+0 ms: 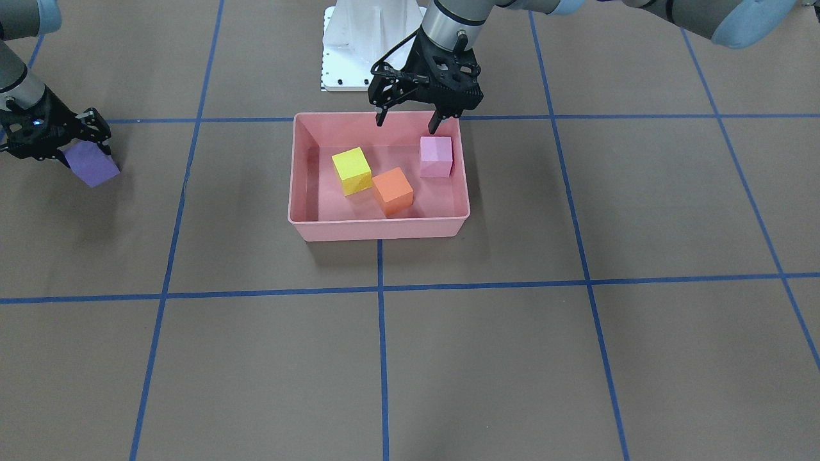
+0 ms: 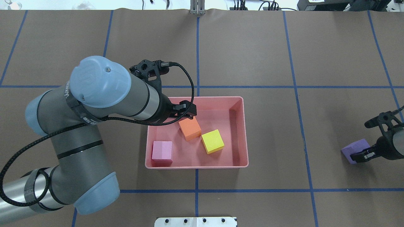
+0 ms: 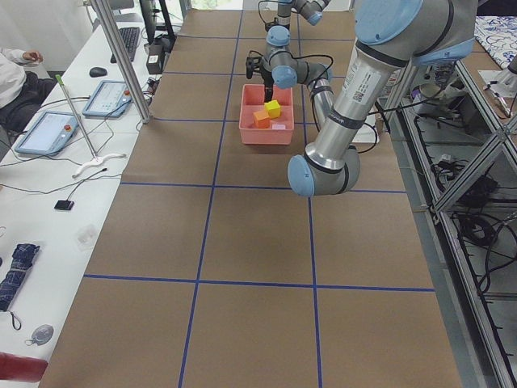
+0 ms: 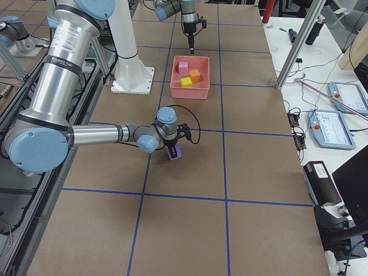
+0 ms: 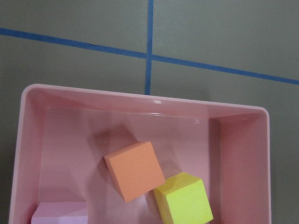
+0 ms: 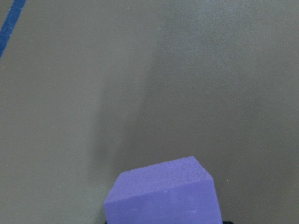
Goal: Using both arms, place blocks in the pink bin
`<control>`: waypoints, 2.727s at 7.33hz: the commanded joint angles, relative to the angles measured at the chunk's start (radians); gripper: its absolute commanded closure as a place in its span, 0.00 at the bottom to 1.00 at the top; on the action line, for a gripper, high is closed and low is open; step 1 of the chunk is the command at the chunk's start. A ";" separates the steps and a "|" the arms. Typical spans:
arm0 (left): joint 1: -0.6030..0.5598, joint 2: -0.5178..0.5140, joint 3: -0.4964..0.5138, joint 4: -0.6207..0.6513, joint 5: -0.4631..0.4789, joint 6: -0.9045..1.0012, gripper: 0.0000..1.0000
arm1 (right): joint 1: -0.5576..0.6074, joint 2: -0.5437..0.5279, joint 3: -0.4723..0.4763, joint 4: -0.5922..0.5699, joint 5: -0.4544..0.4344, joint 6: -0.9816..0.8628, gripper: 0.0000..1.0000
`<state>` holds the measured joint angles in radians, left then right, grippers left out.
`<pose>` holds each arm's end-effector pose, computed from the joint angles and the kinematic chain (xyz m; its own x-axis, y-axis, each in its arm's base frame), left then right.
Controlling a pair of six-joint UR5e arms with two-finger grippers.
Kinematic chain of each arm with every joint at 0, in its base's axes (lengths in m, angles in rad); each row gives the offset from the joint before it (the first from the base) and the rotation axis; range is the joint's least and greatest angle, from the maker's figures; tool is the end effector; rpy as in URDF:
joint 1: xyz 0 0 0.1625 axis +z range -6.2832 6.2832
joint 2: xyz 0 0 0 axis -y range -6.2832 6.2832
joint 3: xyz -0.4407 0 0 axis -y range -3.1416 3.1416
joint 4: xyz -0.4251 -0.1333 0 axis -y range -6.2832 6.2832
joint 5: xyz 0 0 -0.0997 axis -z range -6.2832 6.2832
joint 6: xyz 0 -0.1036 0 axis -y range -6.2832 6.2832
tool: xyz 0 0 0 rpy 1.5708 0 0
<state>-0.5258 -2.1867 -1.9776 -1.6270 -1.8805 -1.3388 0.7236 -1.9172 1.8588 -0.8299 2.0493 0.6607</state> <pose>0.4767 -0.3942 0.1181 0.4540 -0.0103 -0.8909 0.1452 0.9874 0.0626 -0.2507 -0.3357 0.6103 0.6491 -0.3618 0.6692 0.2321 0.9319 0.2787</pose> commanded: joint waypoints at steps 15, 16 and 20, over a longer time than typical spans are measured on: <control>-0.982 0.591 0.171 0.118 -0.468 1.669 0.00 | -0.202 0.949 0.126 -0.899 -0.236 0.783 0.01; -0.982 0.610 0.171 0.118 -0.468 1.669 0.00 | -0.202 0.951 0.125 -0.919 -0.236 0.780 0.01; -1.074 0.630 0.328 0.101 -0.460 1.667 0.00 | 0.009 0.917 0.111 -0.977 -0.100 0.509 0.01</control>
<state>-1.5556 -1.5542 -1.6963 -1.5178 -2.3394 0.3242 0.6327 -0.9802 1.9732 -1.7855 1.8761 1.2945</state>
